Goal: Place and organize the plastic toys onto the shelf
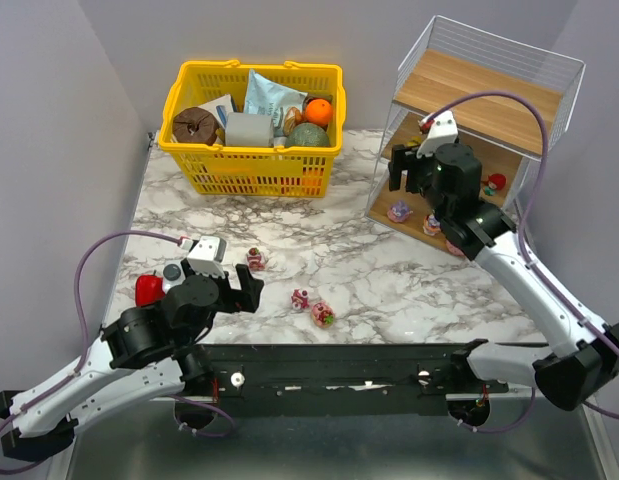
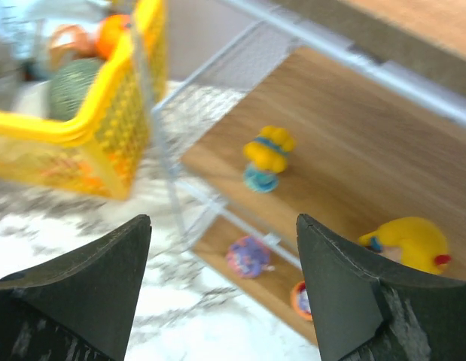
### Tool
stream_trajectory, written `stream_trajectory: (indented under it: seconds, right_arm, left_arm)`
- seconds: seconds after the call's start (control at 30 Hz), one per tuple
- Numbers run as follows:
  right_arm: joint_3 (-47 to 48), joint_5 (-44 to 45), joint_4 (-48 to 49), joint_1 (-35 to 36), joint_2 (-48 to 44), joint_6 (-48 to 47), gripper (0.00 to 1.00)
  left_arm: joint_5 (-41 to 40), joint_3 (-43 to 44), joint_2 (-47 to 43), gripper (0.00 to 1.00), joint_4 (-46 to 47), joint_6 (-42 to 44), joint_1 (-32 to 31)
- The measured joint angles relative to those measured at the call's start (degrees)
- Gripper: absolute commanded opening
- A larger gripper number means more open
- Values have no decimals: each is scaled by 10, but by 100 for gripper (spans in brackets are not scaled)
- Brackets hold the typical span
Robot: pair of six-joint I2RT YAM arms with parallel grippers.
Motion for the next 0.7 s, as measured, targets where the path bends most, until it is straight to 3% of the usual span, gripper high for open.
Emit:
stream_trajectory:
  seconds: [0.13,0.3,0.5,0.7]
  right_arm:
    - [-40,-117,-29,16,-55,19,85]
    - [-132,-201,-36,106,-113,51,87]
    - [-269,-218,8,231,-128,111,89]
    - [-352,-167,82,340,-75,187,87]
  left_arm:
    - [0,0,-20,99,0,0,0]
    - [1,0,-24,99,0,0,0]
    - [1,0,-26,99,1,0,0]
    - [8,0,-32,99,1,0,0]
